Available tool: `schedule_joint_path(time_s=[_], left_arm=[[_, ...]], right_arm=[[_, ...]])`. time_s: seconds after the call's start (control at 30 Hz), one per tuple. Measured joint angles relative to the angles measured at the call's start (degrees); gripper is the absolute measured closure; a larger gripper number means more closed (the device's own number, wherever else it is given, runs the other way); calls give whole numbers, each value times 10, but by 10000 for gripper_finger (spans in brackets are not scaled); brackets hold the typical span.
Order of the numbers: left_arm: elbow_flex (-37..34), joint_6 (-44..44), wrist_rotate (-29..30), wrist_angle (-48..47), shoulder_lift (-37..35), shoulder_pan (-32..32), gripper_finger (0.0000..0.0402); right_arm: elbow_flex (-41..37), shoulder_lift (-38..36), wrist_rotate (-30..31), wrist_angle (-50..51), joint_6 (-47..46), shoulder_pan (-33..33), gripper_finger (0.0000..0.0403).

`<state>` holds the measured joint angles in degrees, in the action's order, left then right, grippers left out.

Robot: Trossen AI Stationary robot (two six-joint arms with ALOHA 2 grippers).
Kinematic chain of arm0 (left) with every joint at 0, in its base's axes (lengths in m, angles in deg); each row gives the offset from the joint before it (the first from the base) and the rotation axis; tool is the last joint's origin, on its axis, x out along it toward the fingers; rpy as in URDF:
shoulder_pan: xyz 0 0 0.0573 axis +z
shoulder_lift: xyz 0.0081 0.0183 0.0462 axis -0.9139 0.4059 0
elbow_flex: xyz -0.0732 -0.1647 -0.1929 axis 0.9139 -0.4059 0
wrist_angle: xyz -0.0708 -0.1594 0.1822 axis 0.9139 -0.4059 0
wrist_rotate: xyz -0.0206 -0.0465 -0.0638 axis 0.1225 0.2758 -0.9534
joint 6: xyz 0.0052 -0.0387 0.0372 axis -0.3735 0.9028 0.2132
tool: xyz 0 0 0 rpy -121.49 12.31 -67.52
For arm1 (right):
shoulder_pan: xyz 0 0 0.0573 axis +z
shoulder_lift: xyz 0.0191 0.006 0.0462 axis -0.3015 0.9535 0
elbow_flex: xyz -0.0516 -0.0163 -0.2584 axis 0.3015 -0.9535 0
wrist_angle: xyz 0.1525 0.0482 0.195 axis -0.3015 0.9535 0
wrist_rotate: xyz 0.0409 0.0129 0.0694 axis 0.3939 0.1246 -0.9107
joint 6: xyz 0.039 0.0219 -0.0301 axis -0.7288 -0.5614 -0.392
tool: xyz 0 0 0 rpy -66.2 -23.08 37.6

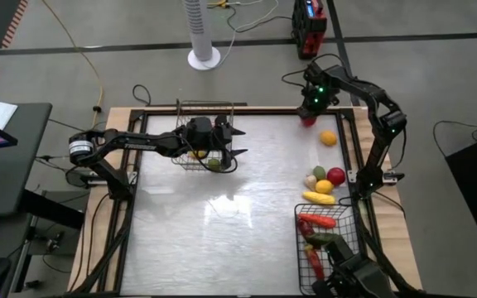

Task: Sort produce into baskets
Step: Put the top tomato into the left wire basket

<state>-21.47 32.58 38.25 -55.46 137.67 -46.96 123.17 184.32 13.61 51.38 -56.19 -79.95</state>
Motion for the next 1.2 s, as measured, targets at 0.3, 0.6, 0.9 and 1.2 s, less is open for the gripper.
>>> schedule_joint_path(time_s=[0.3, 0.6, 0.9, 1.2], left_arm=[[0, -3, 8, -9, -2, 0, 123], [0, -30, 43, -32, -19, 0, 123], [0, -58, 101, -116, -94, 1, 123], [-10, -56, 82, -229, -132, 0, 123]], right_arm=[[8, -26, 1, 20, 1, 2, 385], [18, -111, -11, 49, -4, 39, 386], [18, -179, -37, 11, -52, 177, 384], [29, -168, -45, -81, -111, 333, 383]])
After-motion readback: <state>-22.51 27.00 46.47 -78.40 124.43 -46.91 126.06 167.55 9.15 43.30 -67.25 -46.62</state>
